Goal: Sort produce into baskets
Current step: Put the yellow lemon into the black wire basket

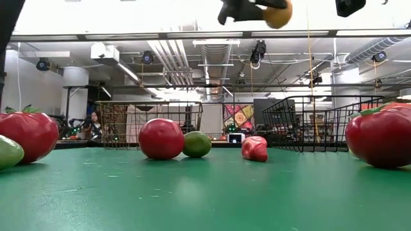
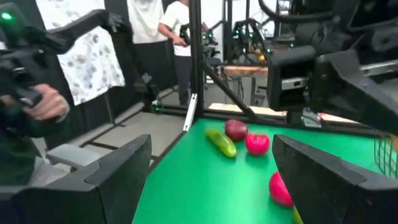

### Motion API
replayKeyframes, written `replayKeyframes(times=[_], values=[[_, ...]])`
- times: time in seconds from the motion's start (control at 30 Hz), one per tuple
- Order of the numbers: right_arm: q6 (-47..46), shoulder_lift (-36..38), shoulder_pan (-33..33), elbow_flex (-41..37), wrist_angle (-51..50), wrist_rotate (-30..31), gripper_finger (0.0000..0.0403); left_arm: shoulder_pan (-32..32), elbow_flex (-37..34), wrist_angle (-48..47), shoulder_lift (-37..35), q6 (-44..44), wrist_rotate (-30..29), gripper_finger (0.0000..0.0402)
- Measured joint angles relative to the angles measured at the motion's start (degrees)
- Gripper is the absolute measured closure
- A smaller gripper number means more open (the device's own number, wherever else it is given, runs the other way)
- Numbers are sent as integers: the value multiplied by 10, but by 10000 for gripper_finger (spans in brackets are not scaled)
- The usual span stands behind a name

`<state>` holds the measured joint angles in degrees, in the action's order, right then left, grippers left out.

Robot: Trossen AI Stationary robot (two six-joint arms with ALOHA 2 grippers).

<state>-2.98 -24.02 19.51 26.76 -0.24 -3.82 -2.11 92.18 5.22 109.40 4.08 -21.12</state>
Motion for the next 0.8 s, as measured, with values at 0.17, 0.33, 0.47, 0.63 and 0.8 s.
replayKeyframes(times=[0.17,0.33,0.47,0.63,0.8], values=[[25,34,23,0,1,10,76,18,127,-46,103,9,16,167],[37,67,26,-1,-8,9,76,33,282,-120,207,10,42,167],[35,101,27,-1,-37,8,76,41,419,-195,286,14,43,167],[35,151,35,-2,-59,3,76,52,359,-102,280,20,68,167],[47,197,36,-5,-68,3,76,64,337,-103,270,15,68,167]])
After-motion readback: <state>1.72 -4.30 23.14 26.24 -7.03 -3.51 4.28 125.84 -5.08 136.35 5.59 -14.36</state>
